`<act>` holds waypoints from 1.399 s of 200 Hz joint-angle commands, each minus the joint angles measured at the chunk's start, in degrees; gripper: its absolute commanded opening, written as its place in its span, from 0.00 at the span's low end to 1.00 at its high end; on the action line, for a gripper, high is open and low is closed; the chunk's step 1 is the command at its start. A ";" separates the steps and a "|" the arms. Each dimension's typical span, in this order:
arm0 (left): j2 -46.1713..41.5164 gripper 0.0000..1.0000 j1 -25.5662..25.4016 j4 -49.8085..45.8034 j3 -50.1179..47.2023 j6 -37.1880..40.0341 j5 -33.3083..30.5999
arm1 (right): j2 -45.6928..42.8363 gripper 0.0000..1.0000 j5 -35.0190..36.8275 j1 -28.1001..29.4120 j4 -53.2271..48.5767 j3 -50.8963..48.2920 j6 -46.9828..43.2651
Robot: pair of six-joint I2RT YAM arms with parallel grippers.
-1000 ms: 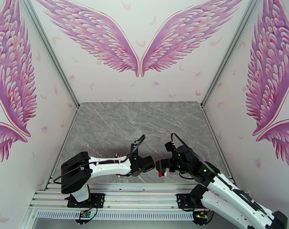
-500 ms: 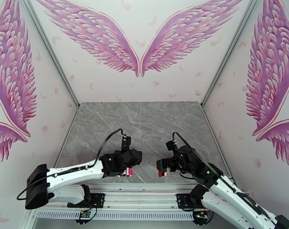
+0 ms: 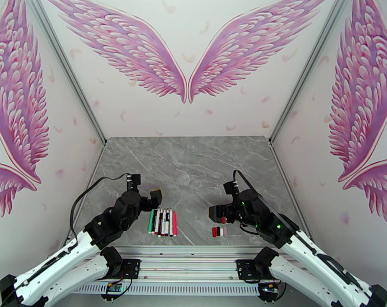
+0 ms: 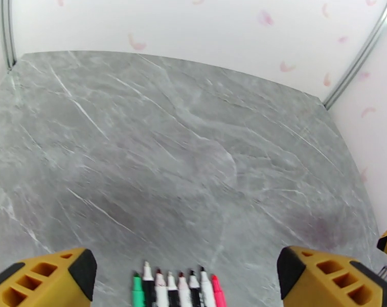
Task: Open the pen caps
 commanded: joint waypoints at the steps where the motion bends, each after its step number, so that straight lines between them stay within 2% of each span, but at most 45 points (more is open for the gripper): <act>1: 0.66 0.99 6.24 1.23 -2.19 8.21 4.65 | 0.14 0.99 9.41 0.39 5.94 0.78 -0.15; 40: 0.67 0.99 18.28 4.58 -5.25 10.45 3.68 | 2.82 0.99 17.12 0.36 8.50 1.36 -1.86; 82: 0.92 0.99 24.75 10.52 -8.54 15.82 3.23 | 4.16 0.99 22.85 0.37 10.01 1.43 -4.44; 108: 0.98 0.99 26.96 21.57 -13.93 22.12 0.84 | 5.61 0.99 23.34 0.41 11.18 1.67 -6.40; 137: 2.79 0.99 29.99 30.55 -16.32 28.91 2.81 | 7.89 0.99 25.17 0.36 12.25 2.39 -8.35; 161: 7.69 0.99 33.47 37.18 -18.08 29.97 4.66 | 9.75 0.99 26.33 0.20 13.82 3.20 -10.69; 192: 15.98 0.99 35.68 54.24 -22.11 31.44 9.06 | 11.60 0.99 29.74 -0.55 17.48 3.40 -16.17; 217: 24.57 0.99 36.82 62.79 -21.59 32.83 13.47 | 12.76 0.99 31.65 -3.80 22.82 2.00 -21.18; 238: 29.31 0.99 37.51 68.87 -20.93 34.14 17.57 | 14.13 0.99 30.31 -7.97 25.44 1.41 -22.30; 263: 32.82 0.99 38.66 67.30 -17.59 33.54 20.64 | 16.22 0.99 30.10 -12.55 29.91 -0.07 -24.58; 280: 37.74 0.99 38.90 75.27 -19.11 32.90 22.04 | 18.46 0.99 29.73 -16.36 34.22 -1.78 -25.50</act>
